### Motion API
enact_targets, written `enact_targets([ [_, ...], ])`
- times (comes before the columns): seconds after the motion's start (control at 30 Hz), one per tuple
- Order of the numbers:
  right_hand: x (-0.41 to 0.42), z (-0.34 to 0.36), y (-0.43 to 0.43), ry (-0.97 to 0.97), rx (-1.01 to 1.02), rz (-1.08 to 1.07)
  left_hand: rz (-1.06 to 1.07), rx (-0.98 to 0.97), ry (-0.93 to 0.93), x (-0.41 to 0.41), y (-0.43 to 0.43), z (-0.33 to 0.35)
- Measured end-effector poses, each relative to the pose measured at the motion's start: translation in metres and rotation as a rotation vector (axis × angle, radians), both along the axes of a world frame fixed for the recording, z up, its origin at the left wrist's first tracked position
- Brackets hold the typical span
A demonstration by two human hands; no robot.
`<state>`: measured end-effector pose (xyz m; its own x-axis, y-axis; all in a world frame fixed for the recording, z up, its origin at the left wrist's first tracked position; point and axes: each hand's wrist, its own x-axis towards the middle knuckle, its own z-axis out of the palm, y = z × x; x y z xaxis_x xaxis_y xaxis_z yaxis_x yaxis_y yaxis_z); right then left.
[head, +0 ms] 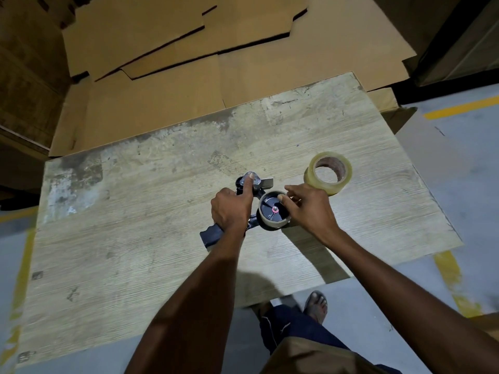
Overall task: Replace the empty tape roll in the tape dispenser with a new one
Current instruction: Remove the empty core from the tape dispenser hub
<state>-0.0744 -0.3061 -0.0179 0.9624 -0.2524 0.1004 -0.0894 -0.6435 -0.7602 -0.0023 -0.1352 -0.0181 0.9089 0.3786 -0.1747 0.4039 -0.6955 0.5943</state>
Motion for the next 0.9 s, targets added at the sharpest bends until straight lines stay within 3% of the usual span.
enact_targets([
  [0.37,0.019,-0.01,0.017,0.015,-0.367,0.144,-0.028,0.031,0.014,0.002,0.001,-0.005],
  [0.57,0.013,-0.008,0.024,-0.082,-0.369,0.075,-0.02,0.068,0.028,0.003,-0.001,-0.005],
  [0.77,0.013,-0.006,0.019,-0.046,-0.341,0.076,-0.015,0.03,0.024,0.004,0.001,-0.006],
  [0.9,-0.015,0.004,0.018,-0.175,-0.323,0.139,-0.018,0.003,0.006,0.003,0.002,-0.005],
])
